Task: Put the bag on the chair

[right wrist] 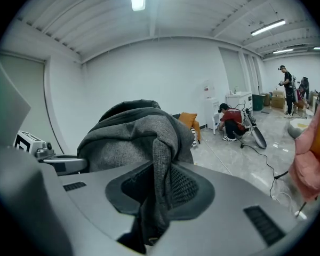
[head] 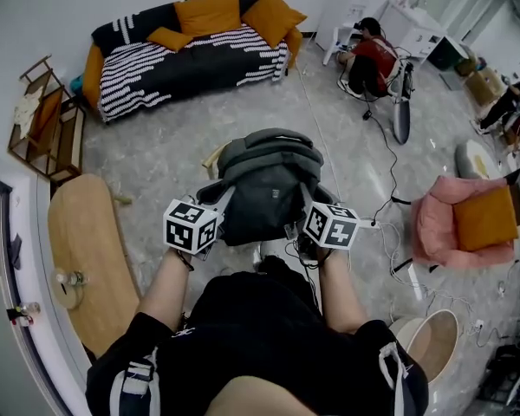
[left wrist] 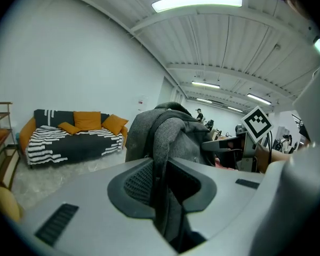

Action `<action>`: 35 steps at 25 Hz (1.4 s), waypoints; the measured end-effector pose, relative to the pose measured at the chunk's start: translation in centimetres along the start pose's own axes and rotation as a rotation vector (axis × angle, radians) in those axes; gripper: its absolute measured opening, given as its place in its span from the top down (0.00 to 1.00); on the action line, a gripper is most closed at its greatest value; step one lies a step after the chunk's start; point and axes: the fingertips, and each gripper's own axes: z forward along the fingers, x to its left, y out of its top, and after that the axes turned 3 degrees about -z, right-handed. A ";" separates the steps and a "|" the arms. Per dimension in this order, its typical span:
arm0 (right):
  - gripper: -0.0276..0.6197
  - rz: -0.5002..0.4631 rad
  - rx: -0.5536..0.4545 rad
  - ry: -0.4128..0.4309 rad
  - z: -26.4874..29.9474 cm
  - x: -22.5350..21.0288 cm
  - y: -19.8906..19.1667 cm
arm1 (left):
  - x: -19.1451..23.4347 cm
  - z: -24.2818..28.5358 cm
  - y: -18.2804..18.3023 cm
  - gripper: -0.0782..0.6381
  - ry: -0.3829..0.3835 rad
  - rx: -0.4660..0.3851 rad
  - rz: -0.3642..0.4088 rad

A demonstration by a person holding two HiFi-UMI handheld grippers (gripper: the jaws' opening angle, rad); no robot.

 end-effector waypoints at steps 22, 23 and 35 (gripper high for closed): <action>0.81 -0.019 0.277 0.153 19.7 -8.6 -0.3 | 8.4 15.0 -4.4 0.78 0.159 0.184 -0.187; 0.81 -0.024 0.295 0.157 20.6 -8.9 -0.4 | 8.9 15.6 -4.6 0.78 0.167 0.192 -0.199; 0.79 -0.102 0.511 0.224 30.8 -12.9 -4.4 | 13.9 23.1 -10.1 0.77 0.281 0.354 -0.274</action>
